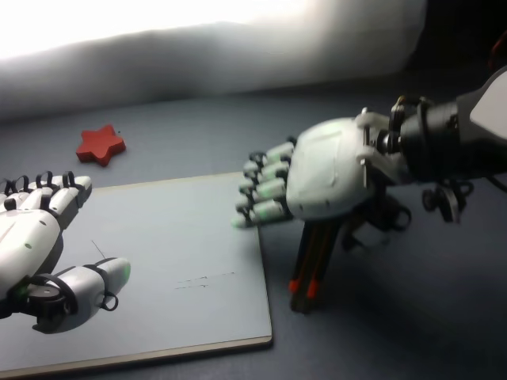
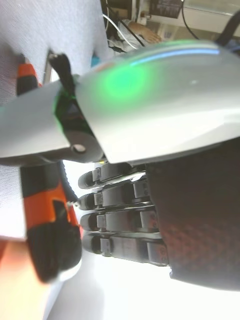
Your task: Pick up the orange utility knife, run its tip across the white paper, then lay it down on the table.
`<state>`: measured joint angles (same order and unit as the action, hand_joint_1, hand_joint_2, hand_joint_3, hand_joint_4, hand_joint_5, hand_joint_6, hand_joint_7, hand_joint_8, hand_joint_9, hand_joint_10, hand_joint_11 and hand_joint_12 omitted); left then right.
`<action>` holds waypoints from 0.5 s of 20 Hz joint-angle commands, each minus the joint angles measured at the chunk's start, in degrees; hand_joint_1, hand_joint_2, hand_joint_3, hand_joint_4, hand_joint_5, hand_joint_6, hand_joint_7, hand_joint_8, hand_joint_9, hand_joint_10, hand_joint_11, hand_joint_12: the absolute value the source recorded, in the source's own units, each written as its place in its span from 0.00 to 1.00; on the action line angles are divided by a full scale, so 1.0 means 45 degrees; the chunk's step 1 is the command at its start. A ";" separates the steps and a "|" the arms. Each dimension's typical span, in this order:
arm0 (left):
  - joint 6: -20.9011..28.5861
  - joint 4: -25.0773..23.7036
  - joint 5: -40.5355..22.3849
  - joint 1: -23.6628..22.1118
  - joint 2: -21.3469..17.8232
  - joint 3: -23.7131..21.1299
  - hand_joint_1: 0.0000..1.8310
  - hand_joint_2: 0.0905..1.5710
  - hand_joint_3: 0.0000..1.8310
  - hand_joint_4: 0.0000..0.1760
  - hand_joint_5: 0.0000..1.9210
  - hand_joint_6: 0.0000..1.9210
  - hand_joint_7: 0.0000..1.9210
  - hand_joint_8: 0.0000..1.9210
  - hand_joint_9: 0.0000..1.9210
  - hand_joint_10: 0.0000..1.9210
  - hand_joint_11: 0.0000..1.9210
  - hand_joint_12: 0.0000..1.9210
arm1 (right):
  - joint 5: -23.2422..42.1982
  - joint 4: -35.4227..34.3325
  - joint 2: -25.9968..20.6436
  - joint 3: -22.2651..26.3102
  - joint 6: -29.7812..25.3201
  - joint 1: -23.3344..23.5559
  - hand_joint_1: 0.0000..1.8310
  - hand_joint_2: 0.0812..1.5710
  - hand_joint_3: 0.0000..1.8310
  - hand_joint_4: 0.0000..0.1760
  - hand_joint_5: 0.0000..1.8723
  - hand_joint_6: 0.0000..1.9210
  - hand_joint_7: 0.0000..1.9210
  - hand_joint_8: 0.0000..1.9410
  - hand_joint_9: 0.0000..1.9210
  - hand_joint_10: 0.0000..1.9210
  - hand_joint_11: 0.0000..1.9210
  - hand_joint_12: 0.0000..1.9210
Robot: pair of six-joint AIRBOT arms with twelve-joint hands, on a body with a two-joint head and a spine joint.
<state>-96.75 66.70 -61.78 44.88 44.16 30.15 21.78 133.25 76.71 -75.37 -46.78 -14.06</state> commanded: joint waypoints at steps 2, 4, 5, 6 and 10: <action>0.0018 -0.0687 -0.1120 -0.0056 -0.0043 -0.0020 0.11 0.84 0.00 0.00 0.01 0.00 0.00 0.00 0.01 0.00 0.00 0.14 | -0.0368 0.0213 -0.0015 -0.0189 -0.0286 0.0035 0.65 0.62 0.00 0.00 0.00 0.00 0.00 0.00 0.00 0.00 0.00 0.00; 0.0018 -0.0688 -0.1120 -0.0068 -0.0043 -0.0068 0.12 0.84 0.00 0.00 0.01 0.00 0.00 0.00 0.01 0.00 0.00 0.18 | -0.0408 0.0218 0.0083 -0.0344 -0.0291 -0.0027 0.66 0.61 0.00 0.00 0.00 0.00 0.00 0.00 0.00 0.00 0.00 0.00; 0.0017 -0.0690 -0.1120 -0.0072 -0.0043 -0.0083 0.10 0.84 0.00 0.00 0.00 0.00 0.00 0.00 0.01 0.00 0.00 0.18 | -0.0435 0.0218 0.0135 -0.0407 -0.0297 -0.0030 0.65 0.62 0.00 0.00 0.00 0.00 0.00 0.00 0.00 0.00 0.00 0.00; 0.0017 -0.0691 -0.1120 -0.0075 -0.0043 -0.0095 0.10 0.84 0.00 0.00 0.00 0.00 0.00 0.00 0.01 0.00 0.00 0.18 | -0.0465 0.0218 0.0209 -0.0485 -0.0310 -0.0026 0.65 0.63 0.00 0.00 0.00 0.00 0.00 0.00 0.00 0.00 0.00 0.00; 0.0014 -0.0697 -0.1120 -0.0067 -0.0007 -0.0076 0.10 0.84 0.00 0.00 0.02 0.01 0.01 0.00 0.02 0.01 0.00 0.18 | -0.0572 0.0217 0.0504 -0.0825 -0.0353 -0.0026 0.65 0.67 0.02 0.00 0.00 0.00 0.00 0.00 0.00 0.00 0.00 0.00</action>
<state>-96.75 66.72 -62.06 44.88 44.18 29.80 22.09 134.93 79.33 -78.96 -48.23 -14.20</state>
